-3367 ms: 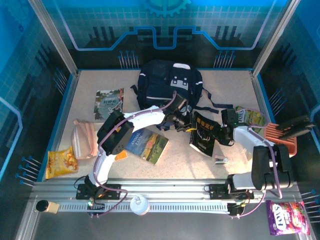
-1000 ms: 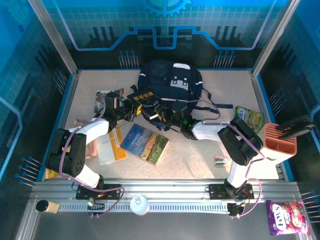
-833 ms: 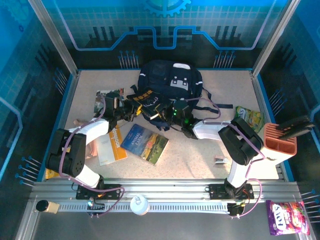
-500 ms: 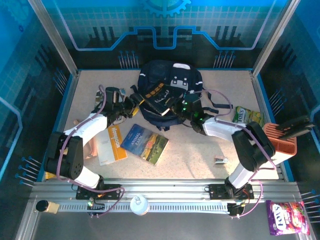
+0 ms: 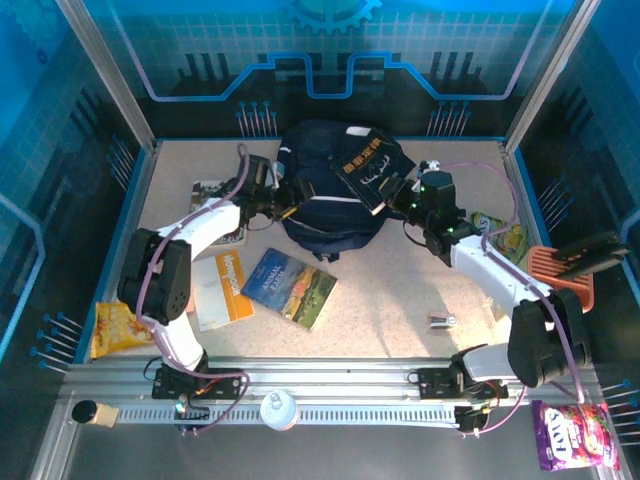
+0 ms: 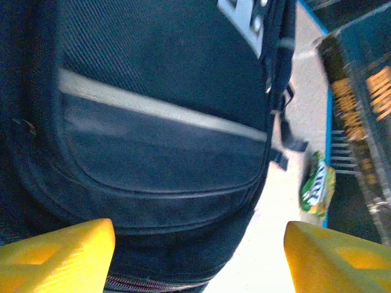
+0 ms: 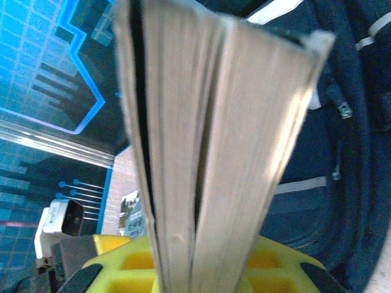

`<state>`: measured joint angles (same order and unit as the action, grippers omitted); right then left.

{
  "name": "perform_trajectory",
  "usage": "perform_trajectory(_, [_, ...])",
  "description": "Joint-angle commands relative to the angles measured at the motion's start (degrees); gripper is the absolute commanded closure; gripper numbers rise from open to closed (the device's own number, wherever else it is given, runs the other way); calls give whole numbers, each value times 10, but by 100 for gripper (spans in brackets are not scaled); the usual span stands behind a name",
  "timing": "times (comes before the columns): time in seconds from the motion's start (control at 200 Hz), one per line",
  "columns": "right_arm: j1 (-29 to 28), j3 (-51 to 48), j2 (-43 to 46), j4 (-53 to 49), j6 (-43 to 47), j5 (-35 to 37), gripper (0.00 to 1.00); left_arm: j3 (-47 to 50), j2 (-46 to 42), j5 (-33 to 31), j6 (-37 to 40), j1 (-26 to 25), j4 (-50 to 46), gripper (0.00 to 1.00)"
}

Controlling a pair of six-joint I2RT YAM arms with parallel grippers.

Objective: Pack the student bag
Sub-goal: Pass the book, then open the student bag at the center of the table.

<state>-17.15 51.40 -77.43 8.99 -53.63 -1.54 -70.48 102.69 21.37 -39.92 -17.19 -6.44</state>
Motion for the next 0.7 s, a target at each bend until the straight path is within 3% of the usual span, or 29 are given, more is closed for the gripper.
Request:
perform_trajectory(0.0, [18, -4, 31, -7, 36, 3, 100, -20, 24, -23, 34, -34, -36, 26])
perform_trajectory(0.085, [30, -7, 41, -20, 40, 6, 100, -17, 39, -46, 28, -63, -31, 27])
perform_trajectory(0.45, [75, -6, 78, -88, 63, 2, 100, -33, 93, -31, -8, -167, -14, 29])
perform_trajectory(0.695, [108, -27, 116, -116, 68, -6, 100, -141, 108, -12, 84, -200, -103, 31])
